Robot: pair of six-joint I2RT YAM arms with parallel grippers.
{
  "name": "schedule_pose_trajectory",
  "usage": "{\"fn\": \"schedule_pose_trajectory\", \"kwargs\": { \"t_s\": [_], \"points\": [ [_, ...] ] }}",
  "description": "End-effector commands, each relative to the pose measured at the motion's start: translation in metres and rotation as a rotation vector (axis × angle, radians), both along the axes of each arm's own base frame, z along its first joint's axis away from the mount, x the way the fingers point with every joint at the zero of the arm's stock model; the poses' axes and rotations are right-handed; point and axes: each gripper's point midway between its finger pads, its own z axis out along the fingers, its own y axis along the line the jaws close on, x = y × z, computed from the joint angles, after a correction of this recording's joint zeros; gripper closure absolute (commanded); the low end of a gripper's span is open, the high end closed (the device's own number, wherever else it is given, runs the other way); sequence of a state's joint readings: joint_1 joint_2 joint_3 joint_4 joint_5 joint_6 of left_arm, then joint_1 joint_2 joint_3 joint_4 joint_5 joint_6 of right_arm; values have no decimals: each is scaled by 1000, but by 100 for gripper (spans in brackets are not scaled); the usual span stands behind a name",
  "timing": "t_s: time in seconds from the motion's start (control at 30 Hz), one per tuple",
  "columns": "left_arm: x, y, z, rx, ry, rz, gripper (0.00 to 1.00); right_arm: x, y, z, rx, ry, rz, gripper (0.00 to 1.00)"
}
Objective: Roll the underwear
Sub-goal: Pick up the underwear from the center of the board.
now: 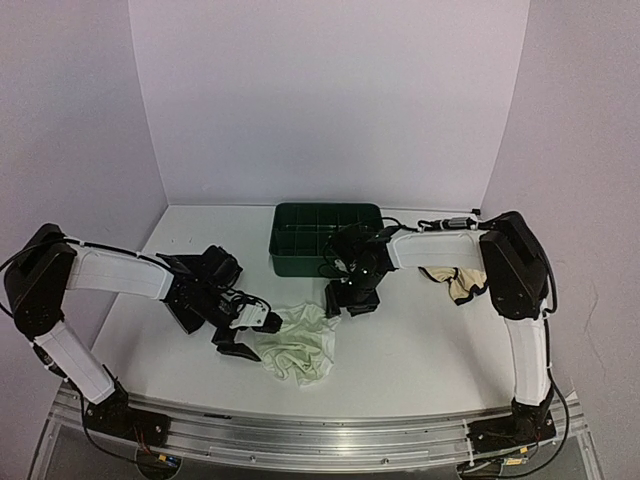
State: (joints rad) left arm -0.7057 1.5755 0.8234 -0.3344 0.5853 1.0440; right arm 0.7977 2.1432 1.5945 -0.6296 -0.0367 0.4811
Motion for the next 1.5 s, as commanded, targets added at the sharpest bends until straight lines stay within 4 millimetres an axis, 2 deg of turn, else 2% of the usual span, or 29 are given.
{"fn": "schedule_pose_trajectory", "kwargs": {
  "t_s": [0.0,0.13,0.27,0.37,0.5,0.57,0.63,0.77,0.83,0.93,1.03,1.2,1.33,1.47],
  "points": [
    [0,8,-16,63,-57,-87,24,-9,14,-2,23,50,41,39],
    [7,6,-26,74,-83,-100,25,-16,20,-15,24,93,46,44],
    [13,5,-37,83,-109,-103,33,-15,20,-21,16,98,32,60],
    [13,5,-41,78,-142,-138,46,-10,19,-19,5,75,30,78],
    [19,0,-41,52,-202,-157,74,-3,20,-6,10,29,37,100],
    [27,-3,-39,48,-232,-141,93,5,23,16,31,-25,42,100],
    [37,-4,-32,56,-263,-113,100,13,25,43,51,-92,51,100],
    [58,-5,10,24,-300,-59,100,29,20,117,96,-268,55,100],
    [68,-3,41,-6,-345,-38,100,31,15,155,120,-348,54,100],
    [71,-1,82,-40,-415,-40,100,29,6,201,152,-438,62,100],
    [64,3,119,-80,-485,-58,100,19,1,241,184,-512,88,100],
    [46,12,172,-142,-594,-92,100,-21,8,292,210,-614,221,100],
    [29,19,212,-191,-643,-106,100,-59,12,324,219,-682,296,100],
    [3,26,248,-251,-672,-171,100,-98,23,354,257,-737,370,100]
  ]
}}
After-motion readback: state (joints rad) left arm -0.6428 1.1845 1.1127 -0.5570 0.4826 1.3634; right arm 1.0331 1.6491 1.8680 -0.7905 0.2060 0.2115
